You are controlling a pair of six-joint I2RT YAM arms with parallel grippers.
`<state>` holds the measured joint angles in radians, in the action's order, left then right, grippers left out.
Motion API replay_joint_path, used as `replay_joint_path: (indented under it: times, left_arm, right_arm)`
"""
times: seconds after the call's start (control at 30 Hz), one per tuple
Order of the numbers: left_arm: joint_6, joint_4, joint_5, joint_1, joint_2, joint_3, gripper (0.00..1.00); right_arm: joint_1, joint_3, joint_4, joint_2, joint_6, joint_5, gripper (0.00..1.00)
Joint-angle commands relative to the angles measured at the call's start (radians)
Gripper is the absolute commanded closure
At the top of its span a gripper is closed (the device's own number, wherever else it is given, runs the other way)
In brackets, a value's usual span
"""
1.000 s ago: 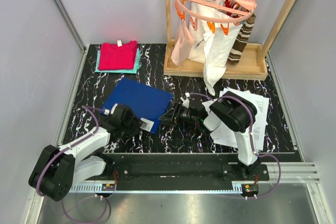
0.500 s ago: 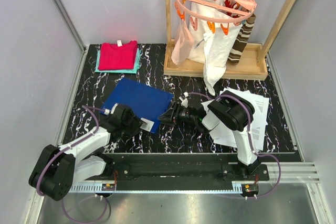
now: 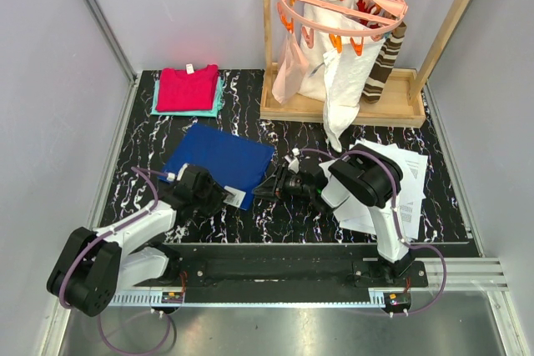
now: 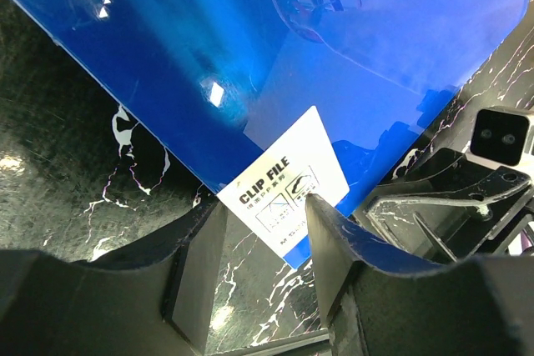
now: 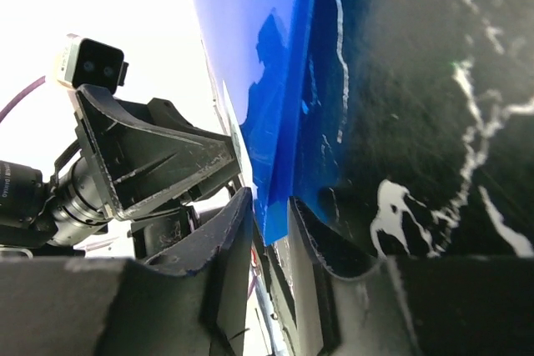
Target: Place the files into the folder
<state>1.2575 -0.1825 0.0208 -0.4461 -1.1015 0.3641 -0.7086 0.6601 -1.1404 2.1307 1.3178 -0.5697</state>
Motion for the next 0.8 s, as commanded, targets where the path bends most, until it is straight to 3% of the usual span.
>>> replay_joint_path:
  times: [0.0, 0.43, 0.57, 0.67, 0.7, 0.73, 0.77]
  left_arm:
    - [-0.013, -0.028, -0.012, -0.003, -0.021, -0.016, 0.51]
    - [-0.006, -0.072, -0.016, -0.003, 0.005, -0.016, 0.47]
    - [-0.047, -0.210, -0.099, -0.003, 0.066, 0.039, 0.32]
    - [-0.116, -0.397, -0.171, -0.003, 0.147, 0.128, 0.22]
    - [-0.145, -0.457, -0.186, -0.003, 0.169, 0.204, 0.18]
    - [-0.148, -0.585, -0.199, -0.002, 0.205, 0.251, 0.04]
    - [-0.145, -0.654, -0.234, 0.000, 0.221, 0.301, 0.01]
  right_arm:
    - [-0.003, 0.033, -0.068, 0.005, -0.009, -0.012, 0.68]
    - [-0.003, 0.117, -0.050, 0.049, -0.025, -0.022, 0.68]
    - [-0.002, 0.171, 0.008, 0.052, -0.148, -0.018, 0.73]
    - [-0.003, 0.190, 0.040, 0.031, -0.256, -0.018, 0.94]
    - [-0.005, 0.188, 0.068, 0.018, -0.287, -0.018, 0.97]
    - [-0.005, 0.184, 0.083, -0.010, -0.317, -0.018, 0.99]
    - [-0.002, 0.181, 0.102, -0.026, -0.380, -0.016, 1.00]
